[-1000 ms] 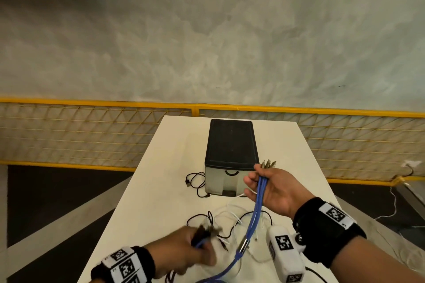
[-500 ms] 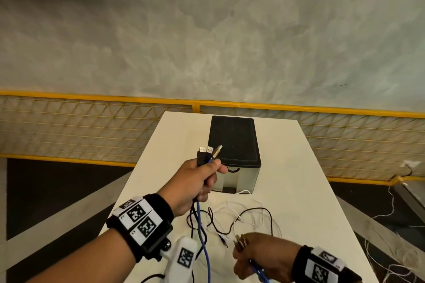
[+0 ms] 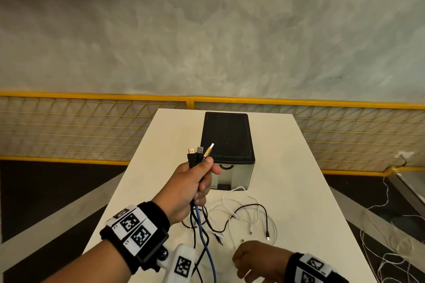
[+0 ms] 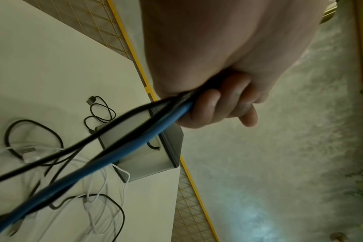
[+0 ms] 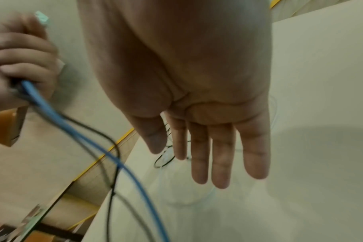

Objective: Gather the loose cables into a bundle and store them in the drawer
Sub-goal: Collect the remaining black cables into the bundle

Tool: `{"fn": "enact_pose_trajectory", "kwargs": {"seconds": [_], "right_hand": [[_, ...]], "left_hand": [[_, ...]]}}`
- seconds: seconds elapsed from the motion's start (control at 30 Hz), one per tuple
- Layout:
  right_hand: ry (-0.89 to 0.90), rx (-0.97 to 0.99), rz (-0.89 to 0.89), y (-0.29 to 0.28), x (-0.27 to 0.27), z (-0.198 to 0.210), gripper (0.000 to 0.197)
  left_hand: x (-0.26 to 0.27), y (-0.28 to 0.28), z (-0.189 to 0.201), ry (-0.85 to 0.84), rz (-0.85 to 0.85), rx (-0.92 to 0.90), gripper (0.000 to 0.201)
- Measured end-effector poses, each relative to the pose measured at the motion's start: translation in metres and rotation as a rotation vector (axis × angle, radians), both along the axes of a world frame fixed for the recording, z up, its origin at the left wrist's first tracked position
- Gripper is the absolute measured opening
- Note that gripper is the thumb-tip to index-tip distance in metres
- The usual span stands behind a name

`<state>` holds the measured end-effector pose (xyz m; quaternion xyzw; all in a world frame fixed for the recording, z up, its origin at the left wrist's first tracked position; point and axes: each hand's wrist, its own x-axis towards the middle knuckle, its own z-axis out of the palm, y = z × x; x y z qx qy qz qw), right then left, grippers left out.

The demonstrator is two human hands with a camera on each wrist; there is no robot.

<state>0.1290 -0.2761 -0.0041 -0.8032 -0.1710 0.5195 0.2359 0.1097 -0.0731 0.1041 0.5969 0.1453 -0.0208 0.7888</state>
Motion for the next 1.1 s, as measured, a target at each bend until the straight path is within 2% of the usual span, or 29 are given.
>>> {"fn": "enact_pose_trajectory", "kwargs": {"seconds": [0.1,0.2,0.33,0.53,0.63,0.8,0.9,1.1], "right_hand": [[-0.058,-0.032,-0.126,-0.013,0.023,0.001,0.010],[-0.240,-0.069,-0.181,-0.024,0.047,-0.014,0.012],[-0.435,-0.166,-0.135,-0.032,0.067,-0.039,0.034],[-0.444,-0.279,-0.130,-0.034,0.074,-0.072,0.039],[-0.487,-0.286,-0.159,-0.037,0.080,-0.075,0.032],[-0.636,-0.053,-0.369,-0.034,0.101,-0.039,0.022],[-0.721,0.165,-0.479,-0.028,0.109,-0.006,0.038],[-0.832,0.484,-0.451,-0.002,0.112,0.084,0.025]], "left_hand": [[0.003,-0.003,0.002,-0.005,-0.017,-0.010,0.034],[0.002,-0.008,0.002,0.004,-0.040,-0.001,0.032],[0.004,-0.013,-0.002,0.026,-0.044,-0.012,0.034],[0.008,-0.012,-0.004,0.039,-0.039,-0.009,0.035],[0.010,-0.007,-0.007,0.041,-0.025,0.005,0.035],[0.012,-0.001,-0.009,0.035,0.016,-0.002,0.033],[0.015,-0.003,-0.006,0.016,0.017,0.055,0.034],[0.030,-0.008,0.000,-0.084,0.032,0.340,0.025]]}}
